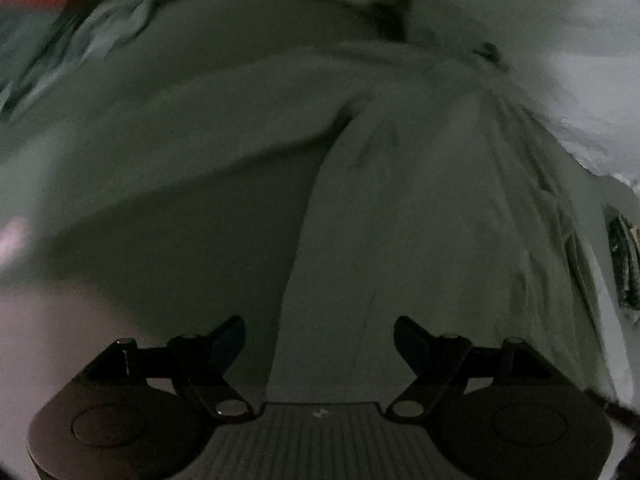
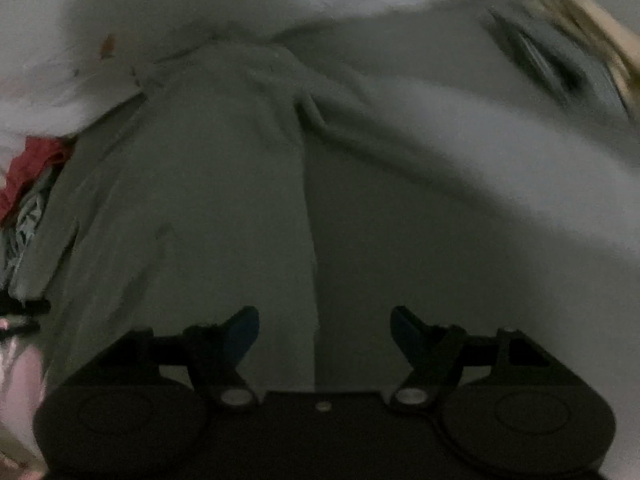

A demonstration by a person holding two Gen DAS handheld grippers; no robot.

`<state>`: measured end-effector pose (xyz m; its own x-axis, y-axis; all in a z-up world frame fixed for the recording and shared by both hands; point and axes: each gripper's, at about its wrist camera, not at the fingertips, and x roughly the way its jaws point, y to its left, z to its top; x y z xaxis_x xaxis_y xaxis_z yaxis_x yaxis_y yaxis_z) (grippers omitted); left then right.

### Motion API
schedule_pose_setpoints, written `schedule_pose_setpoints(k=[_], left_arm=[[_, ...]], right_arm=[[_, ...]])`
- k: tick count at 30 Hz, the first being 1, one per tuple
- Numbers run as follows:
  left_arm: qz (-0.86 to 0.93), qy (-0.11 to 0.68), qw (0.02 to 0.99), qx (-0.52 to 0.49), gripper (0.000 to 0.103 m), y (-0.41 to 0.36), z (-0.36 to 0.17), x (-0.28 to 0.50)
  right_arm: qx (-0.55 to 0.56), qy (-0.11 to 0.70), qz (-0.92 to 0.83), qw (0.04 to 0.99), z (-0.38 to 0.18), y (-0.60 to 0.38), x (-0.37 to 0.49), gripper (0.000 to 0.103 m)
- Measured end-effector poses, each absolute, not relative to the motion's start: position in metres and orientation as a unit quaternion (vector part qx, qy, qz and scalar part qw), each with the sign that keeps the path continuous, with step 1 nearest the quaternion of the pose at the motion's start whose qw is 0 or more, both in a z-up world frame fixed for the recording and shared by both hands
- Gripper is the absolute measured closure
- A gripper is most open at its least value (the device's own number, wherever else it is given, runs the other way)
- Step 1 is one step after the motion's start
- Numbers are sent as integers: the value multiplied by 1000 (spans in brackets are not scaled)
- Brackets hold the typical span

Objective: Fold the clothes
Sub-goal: 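Pull the hoodie hem straight with both tools and release it flat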

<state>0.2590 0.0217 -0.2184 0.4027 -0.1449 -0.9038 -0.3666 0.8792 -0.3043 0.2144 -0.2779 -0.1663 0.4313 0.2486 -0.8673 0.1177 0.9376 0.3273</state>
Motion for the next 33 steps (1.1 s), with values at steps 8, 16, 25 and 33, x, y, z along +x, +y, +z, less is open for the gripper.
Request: schedule_pose_setpoints(k=[8,16,25,33], left_arm=[[80,543,788,-278,68,-7,-237,223],[160,449,787,-392,93,-1,-213,190],[161,514,777,-326,87,-11,-222,158],[108,509,824,-226,27,-21,-206,167]], right_arm=[[175,532,110,821,-186,-253,199,57],[170,489,133,845,-161,-268,180,100],[107,540,143,822,-161,-271,135,98],[187,496,20,848,-146,-307,109,38]])
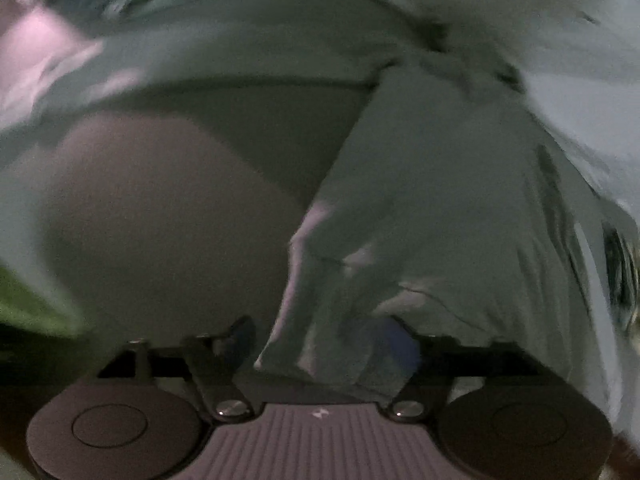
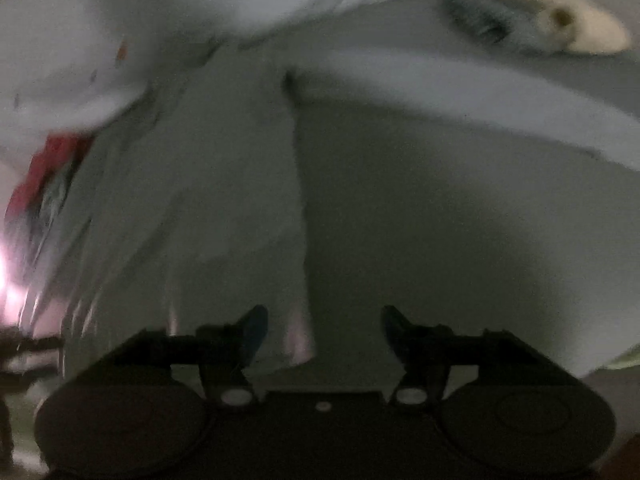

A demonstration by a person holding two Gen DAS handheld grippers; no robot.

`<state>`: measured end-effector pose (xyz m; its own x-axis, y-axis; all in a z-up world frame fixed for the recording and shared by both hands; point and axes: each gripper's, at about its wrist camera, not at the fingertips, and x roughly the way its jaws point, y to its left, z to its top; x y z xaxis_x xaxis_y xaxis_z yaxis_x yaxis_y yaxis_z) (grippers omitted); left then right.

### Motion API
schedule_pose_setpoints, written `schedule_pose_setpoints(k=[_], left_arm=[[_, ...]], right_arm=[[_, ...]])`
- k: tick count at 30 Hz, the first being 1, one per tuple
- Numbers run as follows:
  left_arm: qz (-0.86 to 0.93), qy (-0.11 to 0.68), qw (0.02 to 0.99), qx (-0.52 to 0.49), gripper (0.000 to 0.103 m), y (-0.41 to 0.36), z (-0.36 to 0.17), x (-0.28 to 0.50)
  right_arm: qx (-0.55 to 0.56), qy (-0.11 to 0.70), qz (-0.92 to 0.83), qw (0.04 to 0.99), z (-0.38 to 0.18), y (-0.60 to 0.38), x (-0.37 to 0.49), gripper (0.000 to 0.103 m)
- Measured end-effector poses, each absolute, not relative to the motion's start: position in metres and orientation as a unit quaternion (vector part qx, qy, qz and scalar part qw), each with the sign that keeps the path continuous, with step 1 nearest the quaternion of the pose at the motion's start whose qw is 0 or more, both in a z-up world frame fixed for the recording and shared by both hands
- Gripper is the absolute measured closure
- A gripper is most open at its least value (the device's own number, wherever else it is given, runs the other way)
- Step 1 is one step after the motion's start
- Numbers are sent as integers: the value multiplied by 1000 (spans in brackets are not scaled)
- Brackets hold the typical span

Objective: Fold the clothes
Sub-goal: 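Pull the hoodie hem straight with both tools and release it flat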

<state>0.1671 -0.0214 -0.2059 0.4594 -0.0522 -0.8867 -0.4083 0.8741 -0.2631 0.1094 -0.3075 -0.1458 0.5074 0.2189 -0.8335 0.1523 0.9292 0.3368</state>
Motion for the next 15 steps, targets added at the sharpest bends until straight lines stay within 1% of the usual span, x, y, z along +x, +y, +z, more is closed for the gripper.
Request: schedule_pose_setpoints(k=[1,3,4,7,10,12,15], left_arm=[[97,508,832,-201,25,-29,-203,171],[75,507,845,-153,24,-50,-199,184],[65,503,851,-137,22,-62,-198,190],[33,480,870,-109,17,-103,-190,206],[14,453,887,-81,8,-146,-185,222],[12,450,890,-75,8,-168,-192,233],[23,477,876,-70,8,-197,-216,261]], right_arm=[[187,486,0,854,-142,-315,106,34],[187,464,-37,865,-139,-334,97,31],[186,452,-55,870,-139,-344,93,28],[184,426,-110,879,-143,-378,94,25],[171,398,-177,884,-150,-424,102,25],[162,378,-225,884,-159,-460,109,25],[165,366,-276,873,-180,-514,129,26]])
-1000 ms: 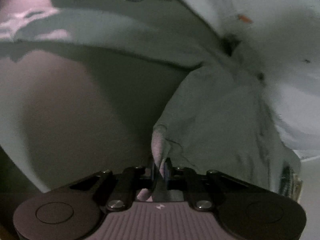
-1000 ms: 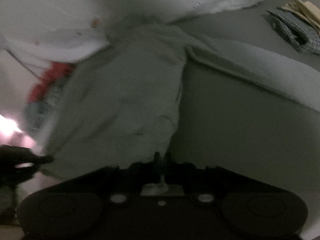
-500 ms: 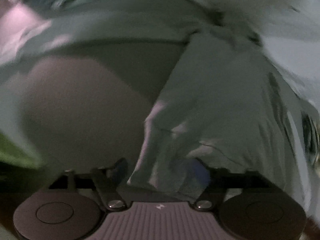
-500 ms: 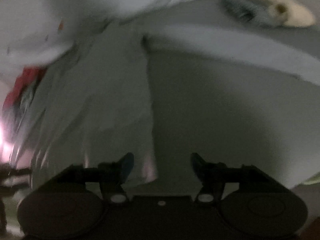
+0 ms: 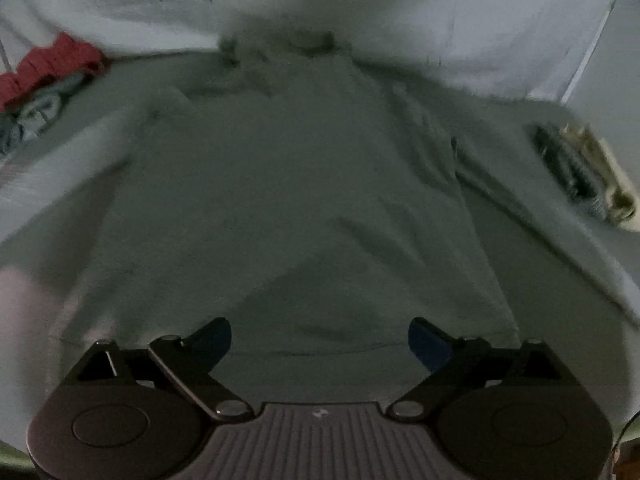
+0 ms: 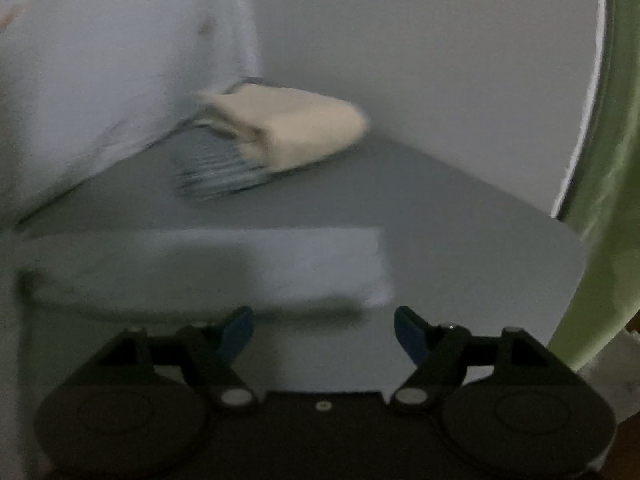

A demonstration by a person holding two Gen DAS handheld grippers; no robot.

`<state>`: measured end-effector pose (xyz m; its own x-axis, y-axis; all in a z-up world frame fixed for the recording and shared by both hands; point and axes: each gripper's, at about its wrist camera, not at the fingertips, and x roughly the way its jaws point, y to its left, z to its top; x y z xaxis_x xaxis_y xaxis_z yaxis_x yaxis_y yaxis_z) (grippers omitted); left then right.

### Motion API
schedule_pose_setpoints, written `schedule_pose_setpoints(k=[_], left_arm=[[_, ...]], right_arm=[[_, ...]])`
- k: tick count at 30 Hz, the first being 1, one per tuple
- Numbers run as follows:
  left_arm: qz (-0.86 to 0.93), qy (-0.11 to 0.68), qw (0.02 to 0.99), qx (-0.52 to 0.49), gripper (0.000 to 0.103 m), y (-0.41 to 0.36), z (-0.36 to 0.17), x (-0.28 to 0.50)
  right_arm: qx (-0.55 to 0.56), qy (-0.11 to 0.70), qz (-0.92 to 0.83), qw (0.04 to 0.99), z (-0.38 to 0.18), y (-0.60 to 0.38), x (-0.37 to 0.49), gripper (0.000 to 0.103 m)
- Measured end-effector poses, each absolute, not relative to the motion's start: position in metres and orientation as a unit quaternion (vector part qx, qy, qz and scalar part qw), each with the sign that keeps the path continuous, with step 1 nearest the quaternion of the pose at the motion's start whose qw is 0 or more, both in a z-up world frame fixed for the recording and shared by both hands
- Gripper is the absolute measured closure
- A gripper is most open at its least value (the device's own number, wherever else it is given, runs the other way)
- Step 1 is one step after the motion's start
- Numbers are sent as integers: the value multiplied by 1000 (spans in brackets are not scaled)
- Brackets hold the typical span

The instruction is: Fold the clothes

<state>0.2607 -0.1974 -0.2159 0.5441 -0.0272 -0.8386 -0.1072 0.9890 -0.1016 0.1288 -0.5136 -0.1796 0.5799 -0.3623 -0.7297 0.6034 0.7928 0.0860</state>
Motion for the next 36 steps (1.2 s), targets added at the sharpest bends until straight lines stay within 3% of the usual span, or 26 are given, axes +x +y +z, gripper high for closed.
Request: schedule_pose_setpoints(k=[7,9,10,11,12,20,23,25,29,33,36], left_arm=[[99,503,856,-68,4,-233,-247,281],[107,506,853,-62,3,-237,-250,285],[111,508,851,-65,0,-235,-250,285],[114,509,850,-71,0,-232,-250,285],[118,507,850,-75,0,-231,-250,286],[134,505,850,-73,0,-229,-250,286],[127,507,849,-75,0,-226,-249,286],[115,513,847,-83,0,-221,-247,286],[94,503,844,-162,0,-190,-235,270],[118,465,845,-235,0,-124,-218,245],[149,433,856,-241,0,-56,-207,226]], right_arm=[[225,373,-269,859,-220,-579,153,26],[190,375,-243,874,-222,-570,158,40],[156,383,-230,881,-222,-562,161,61],[121,386,-221,887,-222,-556,165,69],[103,387,-217,890,-222,-553,167,93],[38,392,-307,867,-220,-591,161,98],[51,414,-322,850,-224,-608,164,89],[78,407,-329,849,-217,-611,160,58],[92,386,-295,869,-193,-572,156,49],[88,380,-199,899,-178,-494,170,23],[88,381,-131,911,-171,-413,182,14]])
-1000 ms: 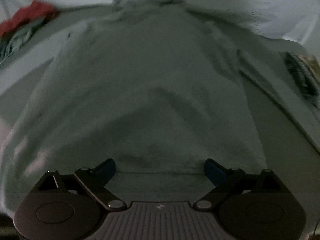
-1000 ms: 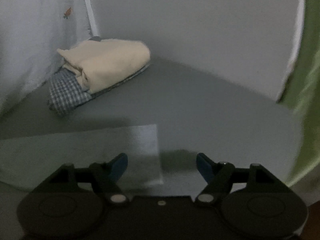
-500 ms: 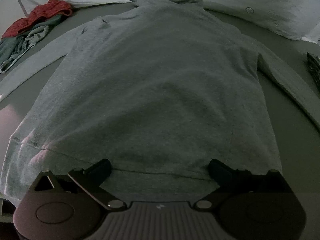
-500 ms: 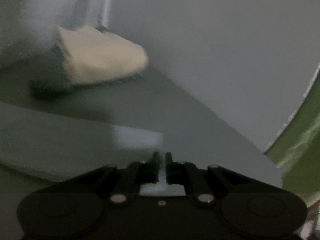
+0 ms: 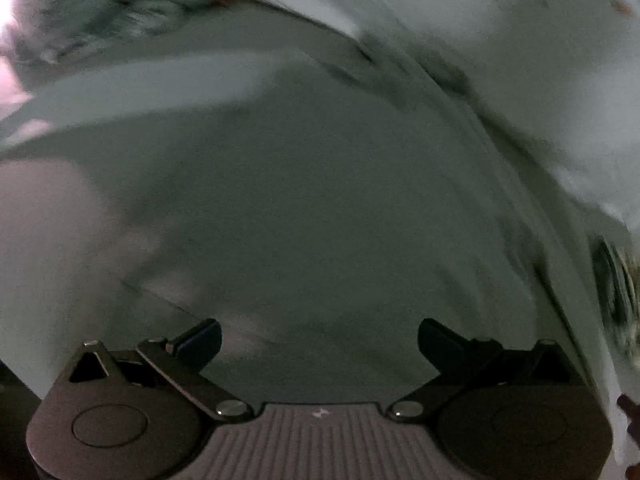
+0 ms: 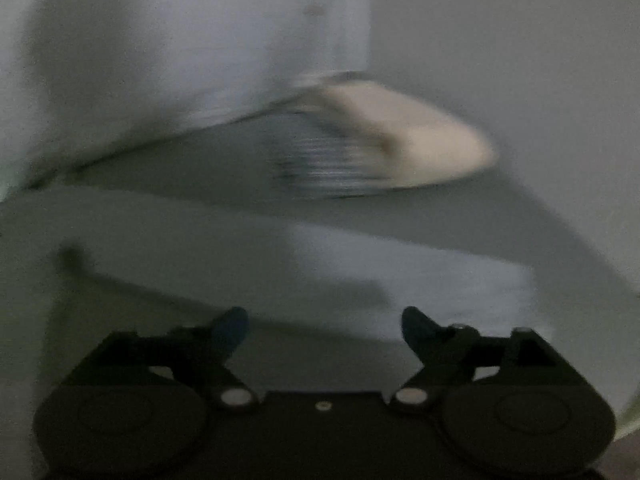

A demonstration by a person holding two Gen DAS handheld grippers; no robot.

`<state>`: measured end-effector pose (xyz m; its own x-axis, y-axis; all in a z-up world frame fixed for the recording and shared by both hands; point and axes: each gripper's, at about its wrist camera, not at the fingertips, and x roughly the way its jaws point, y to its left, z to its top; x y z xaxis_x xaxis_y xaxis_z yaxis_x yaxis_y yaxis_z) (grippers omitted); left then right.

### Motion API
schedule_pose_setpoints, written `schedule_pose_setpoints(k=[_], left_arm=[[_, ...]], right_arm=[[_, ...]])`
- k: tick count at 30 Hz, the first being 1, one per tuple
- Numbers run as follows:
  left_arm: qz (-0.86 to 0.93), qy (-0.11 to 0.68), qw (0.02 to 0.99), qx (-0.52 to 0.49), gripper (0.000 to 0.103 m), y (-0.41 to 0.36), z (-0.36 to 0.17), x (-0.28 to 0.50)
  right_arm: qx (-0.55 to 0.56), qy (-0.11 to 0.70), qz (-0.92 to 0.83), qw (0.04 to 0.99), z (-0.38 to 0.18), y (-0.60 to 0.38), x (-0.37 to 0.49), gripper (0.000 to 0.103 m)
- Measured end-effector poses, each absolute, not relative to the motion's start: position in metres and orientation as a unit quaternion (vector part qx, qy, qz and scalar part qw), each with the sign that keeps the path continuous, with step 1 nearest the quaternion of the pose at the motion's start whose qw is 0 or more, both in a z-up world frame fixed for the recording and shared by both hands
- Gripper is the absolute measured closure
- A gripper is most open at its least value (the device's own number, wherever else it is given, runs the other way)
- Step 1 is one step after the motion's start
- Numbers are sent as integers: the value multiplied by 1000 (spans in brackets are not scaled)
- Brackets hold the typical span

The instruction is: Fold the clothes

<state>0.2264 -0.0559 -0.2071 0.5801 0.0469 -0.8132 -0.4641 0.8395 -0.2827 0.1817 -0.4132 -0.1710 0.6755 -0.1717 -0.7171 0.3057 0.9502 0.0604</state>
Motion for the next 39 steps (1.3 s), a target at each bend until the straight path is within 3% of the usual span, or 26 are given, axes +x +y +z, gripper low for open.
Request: schedule_pose_setpoints(k=[8,12,16,18,19,20,21,22,30,39], left_arm=[[281,368,878,-125,0,172,-190,184],[393,372,821,-182,1,288,-213,155],[383,397,795,-254,5,349,-239,134],[371,395,806,-237,19,347,-245,132],[368,393,812,-225,44,344,-247,132],[367,389,820,-203,55,336,-248,133],[363,385,828,-188,91,329,-247,135],[364,383,830,-179,99,324,-243,137],[453,326,821,-119,98,352,-194,129],[449,366,812,-74,93,355,-208,169]], right_arm=[[56,362,-28,930,-157,-178,198,5],[48,378,-9,924,-159,-88,201,4],[32,385,-20,922,-150,-47,192,4],[11,394,-25,919,-149,-36,193,4],[6,403,-31,915,-150,-36,196,4],[6,412,-39,911,-152,-35,198,4],[9,417,-46,908,-154,-34,200,4],[11,422,-55,905,-155,-31,200,4],[9,441,-83,893,-163,-28,202,4],[34,450,-75,889,-165,-63,186,4]])
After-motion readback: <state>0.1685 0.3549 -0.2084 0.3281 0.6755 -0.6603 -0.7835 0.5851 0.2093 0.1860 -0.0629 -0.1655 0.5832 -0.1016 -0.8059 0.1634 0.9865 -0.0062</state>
